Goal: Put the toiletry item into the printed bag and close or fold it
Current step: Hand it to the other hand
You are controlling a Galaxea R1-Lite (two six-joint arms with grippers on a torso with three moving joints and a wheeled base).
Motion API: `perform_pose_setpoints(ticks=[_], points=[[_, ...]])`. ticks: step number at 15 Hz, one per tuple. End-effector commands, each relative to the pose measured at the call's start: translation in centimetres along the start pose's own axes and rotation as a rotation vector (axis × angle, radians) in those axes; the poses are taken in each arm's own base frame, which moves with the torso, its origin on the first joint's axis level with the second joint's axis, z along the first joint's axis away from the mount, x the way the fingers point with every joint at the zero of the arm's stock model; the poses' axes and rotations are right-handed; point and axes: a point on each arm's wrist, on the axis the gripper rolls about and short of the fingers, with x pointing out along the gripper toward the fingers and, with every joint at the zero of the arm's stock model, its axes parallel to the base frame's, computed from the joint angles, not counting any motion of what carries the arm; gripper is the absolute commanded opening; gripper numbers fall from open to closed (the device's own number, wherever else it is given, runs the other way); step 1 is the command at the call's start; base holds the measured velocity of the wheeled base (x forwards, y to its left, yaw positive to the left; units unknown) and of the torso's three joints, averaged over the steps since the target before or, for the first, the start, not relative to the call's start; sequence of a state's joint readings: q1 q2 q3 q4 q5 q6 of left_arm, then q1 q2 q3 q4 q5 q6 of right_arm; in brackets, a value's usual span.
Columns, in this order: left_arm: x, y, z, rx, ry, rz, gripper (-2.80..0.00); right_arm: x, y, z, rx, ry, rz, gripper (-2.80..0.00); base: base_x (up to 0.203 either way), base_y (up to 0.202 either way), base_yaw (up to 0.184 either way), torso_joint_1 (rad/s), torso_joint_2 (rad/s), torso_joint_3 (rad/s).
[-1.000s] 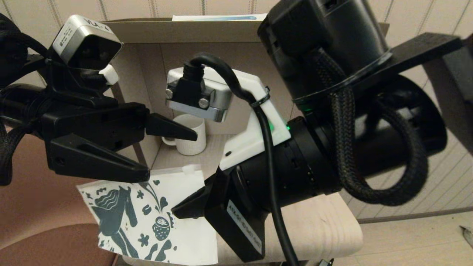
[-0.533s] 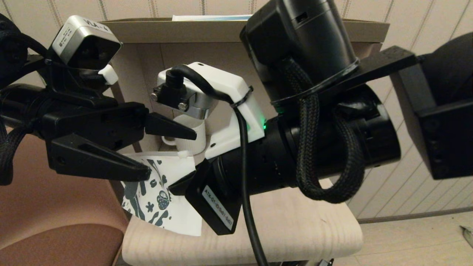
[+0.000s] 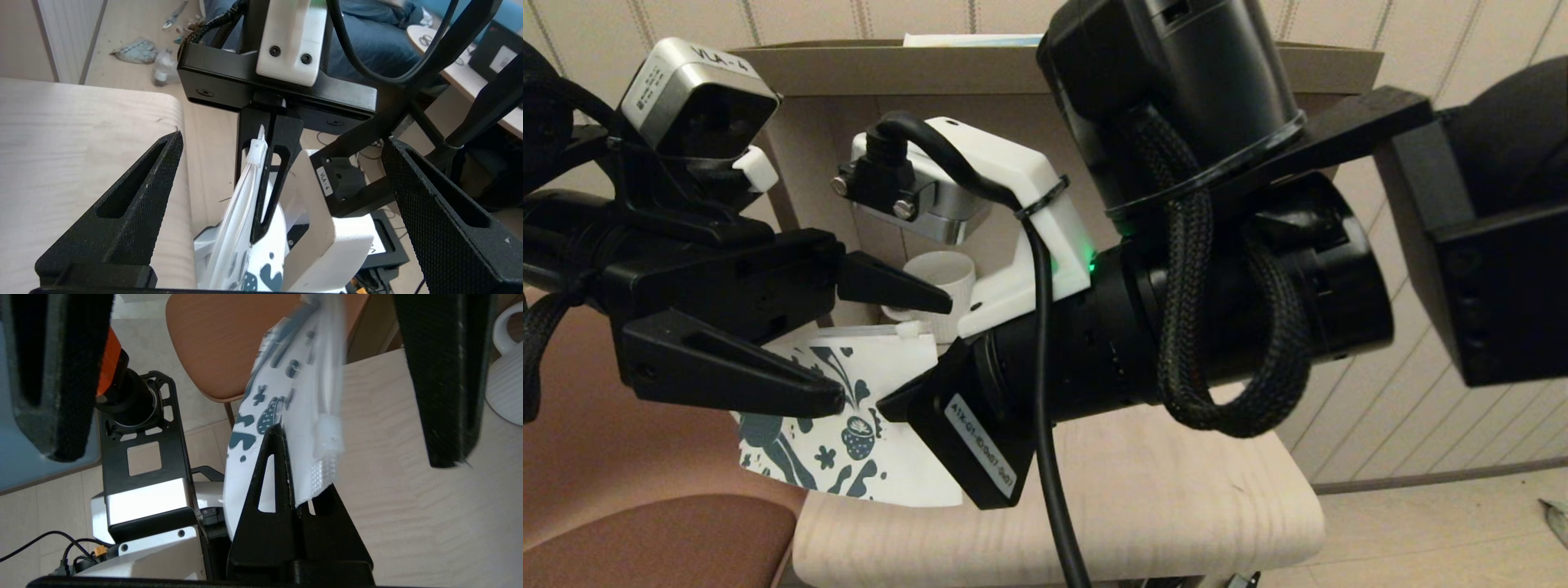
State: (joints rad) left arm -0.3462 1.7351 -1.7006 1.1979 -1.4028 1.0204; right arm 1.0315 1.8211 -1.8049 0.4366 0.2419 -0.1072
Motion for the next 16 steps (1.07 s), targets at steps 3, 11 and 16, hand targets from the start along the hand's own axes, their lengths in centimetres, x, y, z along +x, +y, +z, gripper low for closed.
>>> perform_pose_setpoints(ticks=[3,11,16], points=[[-0.03,-0.09,-0.02,0.006,0.002,0.001,0.0,-0.01,0.02,0.14,0.0,-0.003,0.002,-2.8,0.0,0.0,0.0,0.0,0.0,0.0],[-0.04,-0.13,0.01,0.011,0.005,0.003,0.0,-0.07,-0.03,0.29,0.001,-0.009,-0.001,-2.8,0.0,0.0,0.0,0.0,0.0,0.0],[-0.02,0.03,-0.01,0.011,0.006,0.004,0.0,-0.04,-0.08,0.13,0.003,-0.003,-0.002,-2.8,0.0,0.0,0.0,0.0,0.0,0.0]])
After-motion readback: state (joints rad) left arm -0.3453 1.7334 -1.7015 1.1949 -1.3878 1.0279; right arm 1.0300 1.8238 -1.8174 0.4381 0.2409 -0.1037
